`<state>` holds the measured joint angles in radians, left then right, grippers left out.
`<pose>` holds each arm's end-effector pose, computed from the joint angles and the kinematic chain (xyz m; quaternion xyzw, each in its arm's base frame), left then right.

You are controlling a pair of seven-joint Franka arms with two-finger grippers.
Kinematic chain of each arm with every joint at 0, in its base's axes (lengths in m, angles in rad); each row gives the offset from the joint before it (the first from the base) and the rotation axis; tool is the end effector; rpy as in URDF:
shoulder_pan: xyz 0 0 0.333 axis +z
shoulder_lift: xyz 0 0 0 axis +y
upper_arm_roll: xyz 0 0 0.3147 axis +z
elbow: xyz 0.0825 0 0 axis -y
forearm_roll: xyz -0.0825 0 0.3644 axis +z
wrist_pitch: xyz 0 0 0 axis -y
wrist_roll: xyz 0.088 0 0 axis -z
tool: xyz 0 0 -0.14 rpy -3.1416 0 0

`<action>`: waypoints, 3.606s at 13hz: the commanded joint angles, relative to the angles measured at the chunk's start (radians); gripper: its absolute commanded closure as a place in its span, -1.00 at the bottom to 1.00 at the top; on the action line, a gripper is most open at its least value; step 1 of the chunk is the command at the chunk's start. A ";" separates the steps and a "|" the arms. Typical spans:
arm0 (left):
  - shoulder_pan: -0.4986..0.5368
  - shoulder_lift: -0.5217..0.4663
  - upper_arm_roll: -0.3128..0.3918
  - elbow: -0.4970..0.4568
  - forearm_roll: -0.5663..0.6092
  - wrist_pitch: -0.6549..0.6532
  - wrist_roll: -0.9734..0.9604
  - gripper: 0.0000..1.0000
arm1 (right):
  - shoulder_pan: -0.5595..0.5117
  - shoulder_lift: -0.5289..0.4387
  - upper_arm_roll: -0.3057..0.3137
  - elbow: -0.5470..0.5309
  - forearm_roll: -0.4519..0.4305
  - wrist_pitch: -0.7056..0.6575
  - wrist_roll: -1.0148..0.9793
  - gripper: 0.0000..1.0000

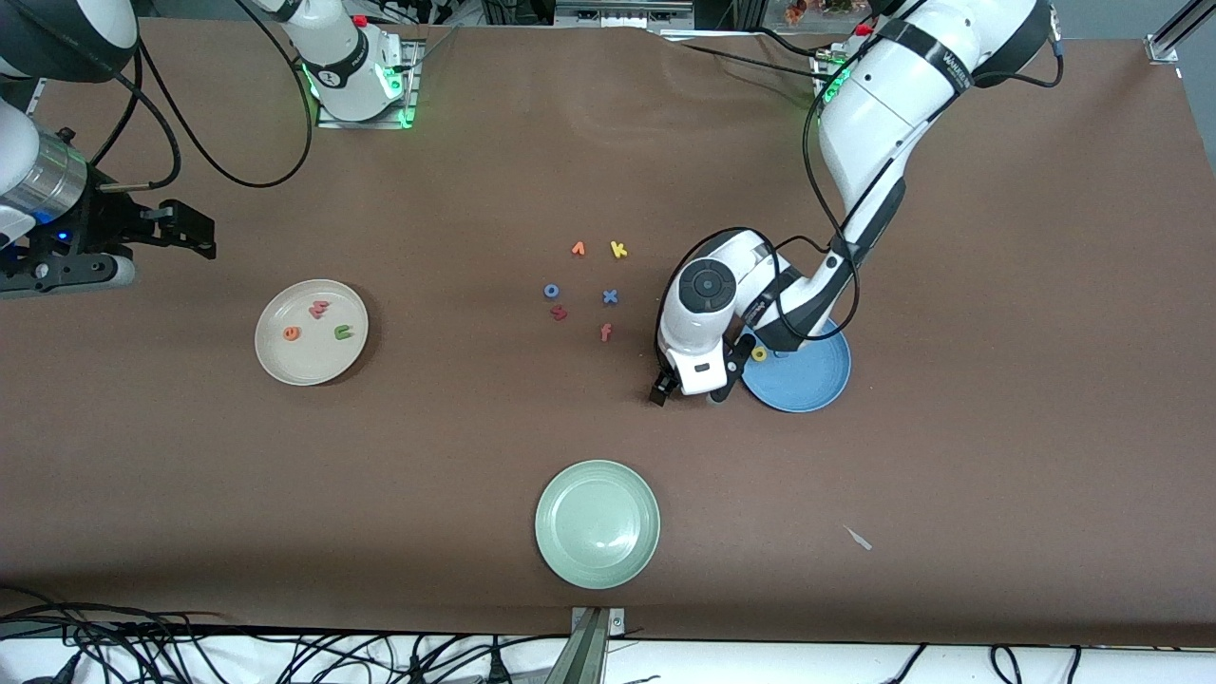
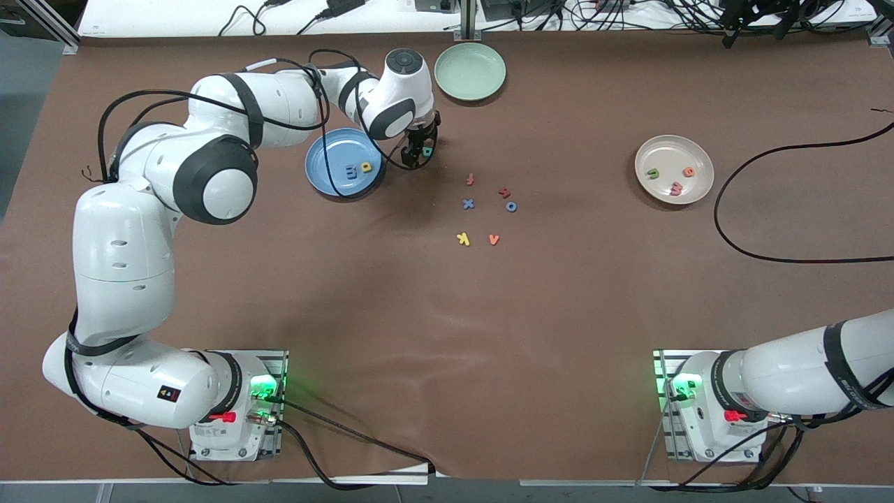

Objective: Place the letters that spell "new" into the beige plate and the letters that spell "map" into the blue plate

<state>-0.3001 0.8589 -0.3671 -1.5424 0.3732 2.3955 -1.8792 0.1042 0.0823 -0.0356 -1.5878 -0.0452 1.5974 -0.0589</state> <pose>0.5727 -0.3947 0.1513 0.8599 0.5094 0.0037 0.0331 0.5555 0.0326 0.5400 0.9969 0.0651 -0.0362 0.0242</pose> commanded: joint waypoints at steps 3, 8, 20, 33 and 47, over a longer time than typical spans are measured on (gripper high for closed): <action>-0.031 0.023 0.020 0.033 -0.008 0.002 -0.020 -0.49 | -0.004 -0.010 -0.018 0.044 0.016 -0.017 0.011 -1.00; -0.037 0.026 0.020 0.034 -0.008 0.002 -0.029 0.07 | -0.003 -0.010 -0.024 0.054 0.019 -0.019 0.013 -1.00; -0.021 -0.015 0.023 0.117 -0.016 -0.252 0.164 0.71 | 0.005 -0.003 -0.017 0.055 0.019 -0.011 0.002 -1.00; 0.275 -0.063 -0.118 0.084 -0.017 -0.730 1.038 -1.00 | 0.003 -0.003 -0.018 0.055 0.019 -0.016 0.002 -1.00; 0.571 -0.234 -0.121 0.100 -0.115 -0.776 1.457 -1.00 | 0.003 -0.003 -0.018 0.055 0.019 -0.016 0.002 -1.00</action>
<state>0.2398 0.6715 -0.4849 -1.4263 0.2910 1.6400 -0.4744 0.1088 0.0821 -0.0528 -1.5441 -0.0436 1.5973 -0.0513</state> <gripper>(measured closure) 0.000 0.000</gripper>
